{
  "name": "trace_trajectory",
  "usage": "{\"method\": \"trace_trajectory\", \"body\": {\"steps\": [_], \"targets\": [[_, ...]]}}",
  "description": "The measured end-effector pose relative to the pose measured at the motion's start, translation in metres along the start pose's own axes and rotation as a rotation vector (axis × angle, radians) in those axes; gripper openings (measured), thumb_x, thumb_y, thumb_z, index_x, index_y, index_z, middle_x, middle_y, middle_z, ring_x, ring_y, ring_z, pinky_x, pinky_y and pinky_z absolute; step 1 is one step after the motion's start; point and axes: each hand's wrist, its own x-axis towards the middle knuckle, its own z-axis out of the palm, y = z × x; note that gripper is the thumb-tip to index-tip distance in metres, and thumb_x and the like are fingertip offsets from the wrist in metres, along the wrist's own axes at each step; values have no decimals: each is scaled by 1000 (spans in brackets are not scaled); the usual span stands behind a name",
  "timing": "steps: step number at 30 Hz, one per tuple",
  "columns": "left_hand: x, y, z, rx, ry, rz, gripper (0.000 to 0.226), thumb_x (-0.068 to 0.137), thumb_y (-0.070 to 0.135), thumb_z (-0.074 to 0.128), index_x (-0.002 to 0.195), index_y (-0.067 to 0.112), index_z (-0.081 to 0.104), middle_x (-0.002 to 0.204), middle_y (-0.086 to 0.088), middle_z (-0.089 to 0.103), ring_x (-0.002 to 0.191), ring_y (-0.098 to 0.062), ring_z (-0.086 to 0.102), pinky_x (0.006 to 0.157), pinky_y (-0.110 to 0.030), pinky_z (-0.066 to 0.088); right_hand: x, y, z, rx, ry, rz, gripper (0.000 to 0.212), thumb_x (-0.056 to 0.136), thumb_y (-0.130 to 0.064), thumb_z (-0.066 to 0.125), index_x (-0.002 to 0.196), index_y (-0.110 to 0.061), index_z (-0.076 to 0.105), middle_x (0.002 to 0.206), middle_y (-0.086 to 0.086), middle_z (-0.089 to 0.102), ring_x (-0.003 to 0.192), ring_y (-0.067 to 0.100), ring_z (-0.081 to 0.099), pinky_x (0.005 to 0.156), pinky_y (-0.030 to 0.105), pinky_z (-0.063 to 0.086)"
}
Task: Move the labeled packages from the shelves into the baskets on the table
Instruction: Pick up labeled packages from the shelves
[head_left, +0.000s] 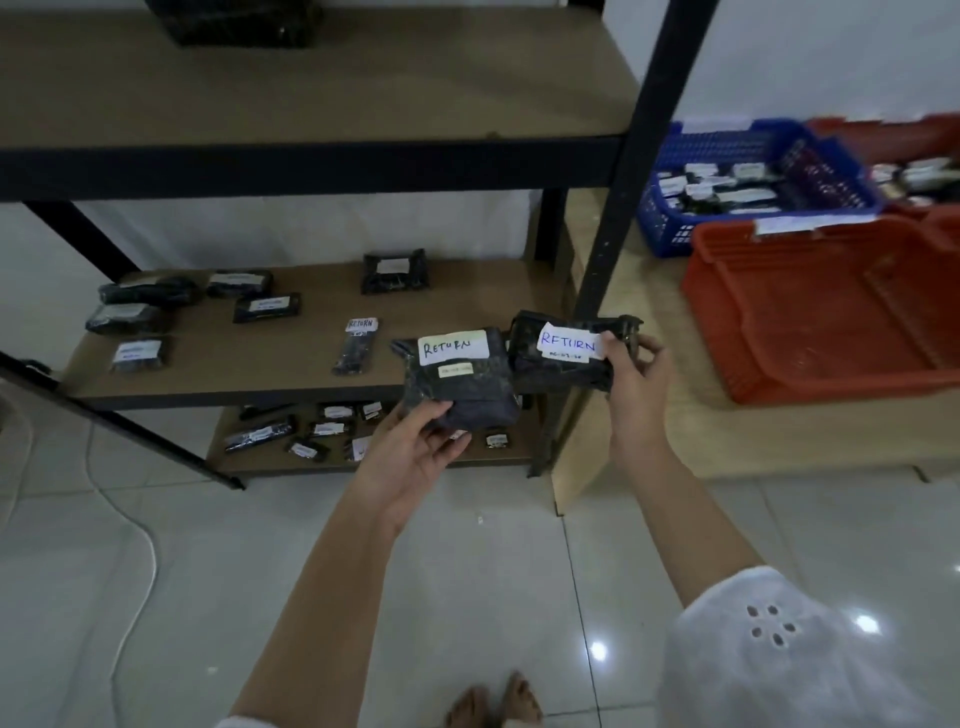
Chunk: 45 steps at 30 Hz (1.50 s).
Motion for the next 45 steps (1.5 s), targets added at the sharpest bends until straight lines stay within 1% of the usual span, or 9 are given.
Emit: {"method": "trace_trajectory", "body": {"steps": [2,5,8,13,18,26,31,34,45], "targets": [[-13,-7,14,34,-26,-8,44,66,11,68,109,10,58,96,-9,72,83,-17,71,68,-31,58,-8,-14,-21,17,22,-13,24,87,-18,65,94,-27,43,118,17,56,102,28,61,87,39,52],[-26,-17,44,138,-70,-8,41,66,13,69,106,13,60,89,-4,72,75,-13,71,69,-32,57,-10,-33,-54,71,33,-41,25,88,-19,63,100,-25,42,103,3,60,80,10,61,60,20,49],[-28,-33,84,215,-95,0,33,77,11,66,109,12,58,87,-5,70,73,-14,68,67,-30,57,0,-56,-91,74,62,-43,24,87,-23,64,96,-31,43,124,11,54,86,13,59,47,16,44],[-12,-83,175,276,-137,30,16,86,11,59,100,18,61,88,-3,68,82,-16,62,74,-32,52,58,-100,-170,88,71,-64,25,85,-24,67,95,-30,46,133,16,47,106,27,60,69,30,52],[4,-163,275,257,-112,42,10,90,12,53,90,19,60,69,3,64,68,-11,54,65,-28,44,122,-147,-265,50,23,-65,26,84,-25,69,93,-32,46,132,16,48,112,28,58,91,42,50],[34,-260,410,242,-81,35,10,88,11,55,94,19,60,77,1,63,70,-12,56,65,-28,45,218,-204,-400,128,-60,-1,33,84,-16,67,110,-21,47,99,6,67,74,11,67,56,23,52],[80,-289,487,261,-122,44,11,89,12,55,96,19,59,82,0,64,73,-13,58,65,-29,47,287,-224,-441,204,-66,33,33,82,-16,69,107,-23,48,88,1,70,75,11,68,64,27,53],[118,-304,538,278,-163,69,10,90,12,55,95,19,60,84,1,62,75,-11,58,66,-28,47,338,-240,-459,282,-68,40,33,81,-14,70,106,-23,49,73,-3,74,66,10,70,54,24,53],[240,-350,707,304,-196,-1,15,90,14,56,103,21,59,94,-1,64,82,-14,58,71,-29,47,520,-308,-523,360,104,61,31,85,-15,68,107,-16,46,98,9,62,83,16,67,71,36,59]]}}
